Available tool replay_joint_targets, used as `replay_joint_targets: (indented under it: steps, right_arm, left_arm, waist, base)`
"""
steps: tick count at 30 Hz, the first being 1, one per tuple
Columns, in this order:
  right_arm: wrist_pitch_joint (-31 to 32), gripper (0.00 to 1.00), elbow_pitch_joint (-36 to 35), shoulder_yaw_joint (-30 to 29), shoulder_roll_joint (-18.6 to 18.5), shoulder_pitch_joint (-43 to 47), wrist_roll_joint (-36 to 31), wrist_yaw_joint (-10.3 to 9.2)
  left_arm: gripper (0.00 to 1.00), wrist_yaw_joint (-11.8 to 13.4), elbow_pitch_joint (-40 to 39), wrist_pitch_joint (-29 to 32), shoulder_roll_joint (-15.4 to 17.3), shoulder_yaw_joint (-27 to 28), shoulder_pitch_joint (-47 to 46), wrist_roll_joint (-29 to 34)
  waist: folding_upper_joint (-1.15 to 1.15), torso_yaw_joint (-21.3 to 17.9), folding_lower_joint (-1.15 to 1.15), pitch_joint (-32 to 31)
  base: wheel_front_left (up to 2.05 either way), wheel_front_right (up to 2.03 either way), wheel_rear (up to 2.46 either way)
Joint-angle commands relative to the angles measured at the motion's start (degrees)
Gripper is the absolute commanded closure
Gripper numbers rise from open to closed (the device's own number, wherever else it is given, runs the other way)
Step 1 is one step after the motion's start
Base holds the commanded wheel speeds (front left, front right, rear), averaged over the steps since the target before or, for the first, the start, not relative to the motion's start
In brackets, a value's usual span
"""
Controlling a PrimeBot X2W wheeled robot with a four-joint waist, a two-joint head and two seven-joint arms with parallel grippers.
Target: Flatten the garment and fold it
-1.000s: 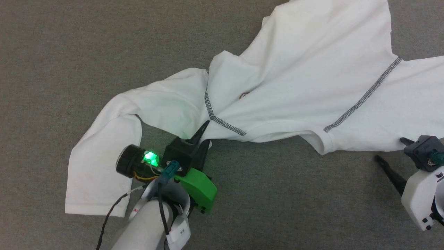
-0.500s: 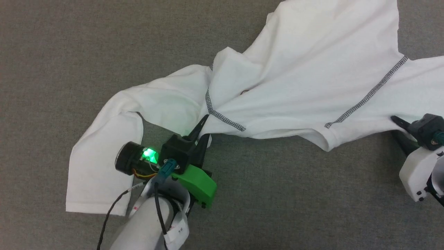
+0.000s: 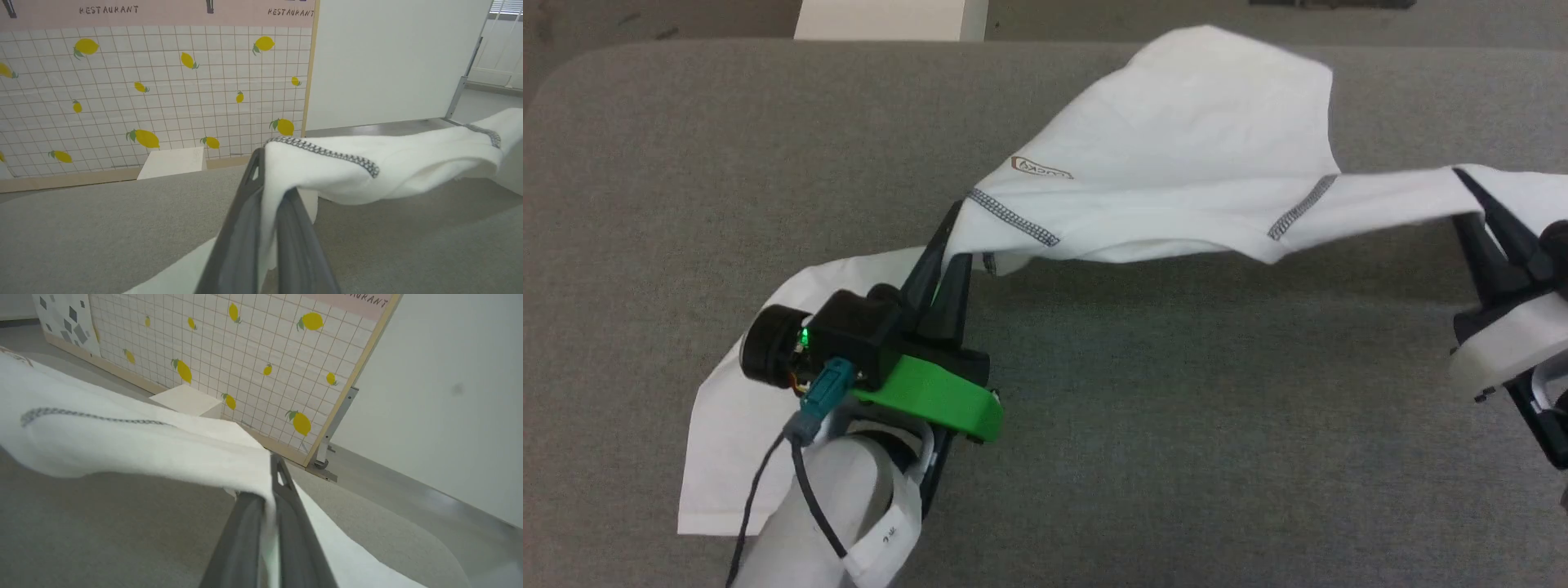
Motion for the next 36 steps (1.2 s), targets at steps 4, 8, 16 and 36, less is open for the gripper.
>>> replay_joint_targets:
  steps: [4, 8, 16, 36]
  right_arm:
    - [1.2, 1.00, -5.7, -1.4, 1.1, -5.7, -1.0, -0.12]
    - [3.6, 1.00, -9.0, -1.5, 0.5, -11.0, -1.8, -0.12]
    - [7.7, 1.00, -10.8, 0.8, -0.9, -19.0, -1.3, -0.12]
    - [21.1, 1.00, -8.9, 6.8, -0.6, -34.5, 7.9, -0.12]
  left_arm:
    - [1.00, -0.3, -4.6, 4.2, 2.3, 1.2, -4.1, -0.6]
    - [1.00, -0.8, -7.9, 9.3, 4.6, 2.8, -8.5, -0.7]
    - [1.00, -1.2, -12.3, 18.4, 6.2, 5.3, -17.6, -2.5]
    - [1.00, 2.1, -5.9, 34.6, 4.5, 7.6, -35.5, -6.4]
  waist:
    - [0.00, -4.3, 0.00, -9.8]
    - [0.00, -5.1, 0.00, -12.5]
    - [0.00, -5.8, 0.00, -15.8]
    - [0.00, -7.3, 0.00, -5.0]
  base:
    - [0.00, 0.00, 0.00]
    - [0.00, 0.00, 0.00]
    - [0.00, 0.00, 0.00]
    - [0.00, 0.00, 0.00]
